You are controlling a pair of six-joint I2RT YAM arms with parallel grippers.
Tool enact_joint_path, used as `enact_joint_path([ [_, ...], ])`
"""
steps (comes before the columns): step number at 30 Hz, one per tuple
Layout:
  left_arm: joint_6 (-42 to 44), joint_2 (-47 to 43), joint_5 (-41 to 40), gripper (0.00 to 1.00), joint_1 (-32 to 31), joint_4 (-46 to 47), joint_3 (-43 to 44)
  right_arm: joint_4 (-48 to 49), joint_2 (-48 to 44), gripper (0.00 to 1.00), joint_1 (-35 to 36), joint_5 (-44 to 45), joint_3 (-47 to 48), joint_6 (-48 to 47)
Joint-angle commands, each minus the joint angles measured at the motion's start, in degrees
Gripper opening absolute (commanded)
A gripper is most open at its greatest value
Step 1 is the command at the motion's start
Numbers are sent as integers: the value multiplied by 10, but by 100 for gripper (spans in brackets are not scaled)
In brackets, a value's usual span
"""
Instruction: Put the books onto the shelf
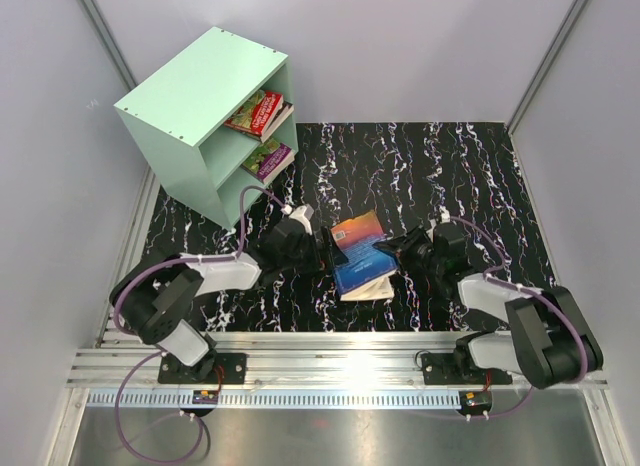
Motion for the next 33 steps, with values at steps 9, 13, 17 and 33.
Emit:
enact_joint_path([
  [9, -49, 31, -21, 77, 3, 99, 20, 591, 255, 0, 4, -114, -70, 250],
  [13, -36, 25, -27, 40, 3, 84, 32, 644, 304, 0, 7, -131, -65, 251],
  [17, -4, 4, -49, 6, 2, 36, 53, 613, 252, 2, 7, -135, -66, 214],
  [33, -20, -46, -125, 0, 3, -15, 75, -472, -170, 100, 18, 92, 206, -196],
])
